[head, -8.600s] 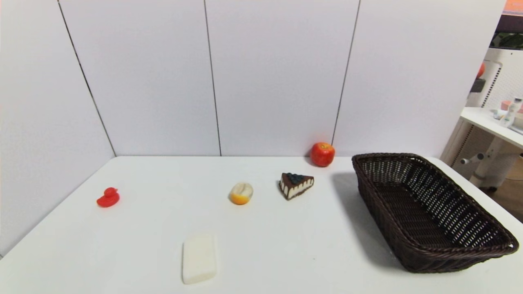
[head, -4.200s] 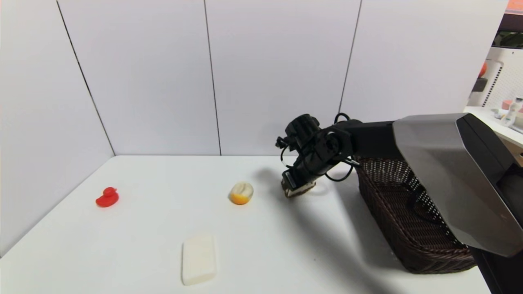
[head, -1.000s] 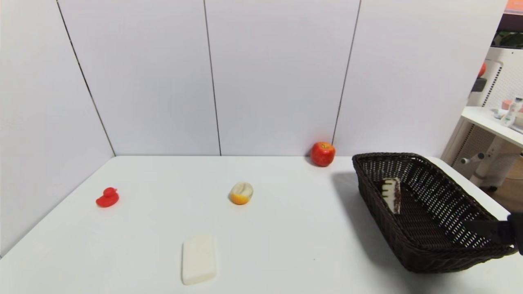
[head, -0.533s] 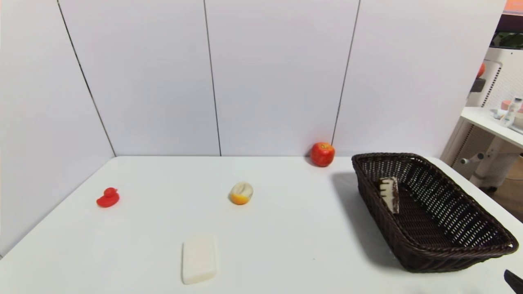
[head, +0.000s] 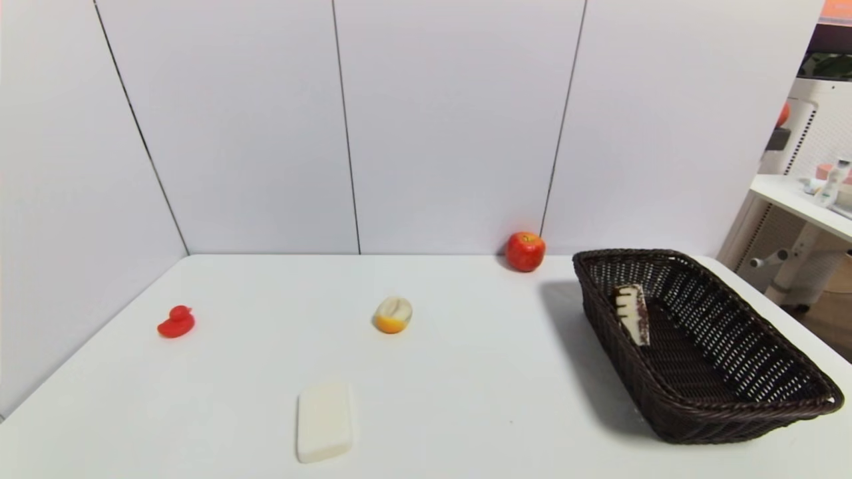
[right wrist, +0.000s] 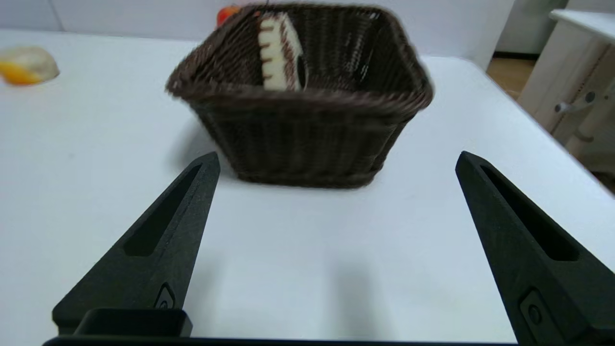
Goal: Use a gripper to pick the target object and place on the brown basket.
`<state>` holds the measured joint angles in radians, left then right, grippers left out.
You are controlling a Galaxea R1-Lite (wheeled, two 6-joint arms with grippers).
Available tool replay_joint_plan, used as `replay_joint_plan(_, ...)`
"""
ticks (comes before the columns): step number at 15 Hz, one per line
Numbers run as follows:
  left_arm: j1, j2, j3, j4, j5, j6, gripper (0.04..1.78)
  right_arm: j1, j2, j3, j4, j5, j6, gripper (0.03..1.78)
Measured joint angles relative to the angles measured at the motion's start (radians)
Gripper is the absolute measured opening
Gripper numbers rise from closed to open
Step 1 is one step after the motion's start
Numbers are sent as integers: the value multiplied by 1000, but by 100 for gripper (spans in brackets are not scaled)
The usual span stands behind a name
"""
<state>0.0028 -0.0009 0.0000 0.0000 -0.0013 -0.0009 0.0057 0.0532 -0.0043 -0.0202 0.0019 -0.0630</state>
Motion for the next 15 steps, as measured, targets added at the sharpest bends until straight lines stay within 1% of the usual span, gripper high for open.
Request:
replay_joint_plan(1, 0, 0, 0, 0, 0, 0, 169, -3, -19, 1, 18, 20, 1, 169)
replay_joint_plan(2, 0, 0, 0, 0, 0, 0, 169, -3, -32, 3, 20, 23, 9, 169)
replay_joint_plan(5, 0, 0, 0, 0, 0, 0, 169, -4, -51, 3, 20, 16, 34, 169)
replay_joint_plan(11, 0, 0, 0, 0, 0, 0, 169, -4, -55, 4, 19, 21, 21, 169)
replay_joint_plan(15, 0, 0, 0, 0, 0, 0, 169, -4, -55, 4, 20, 15, 38, 169)
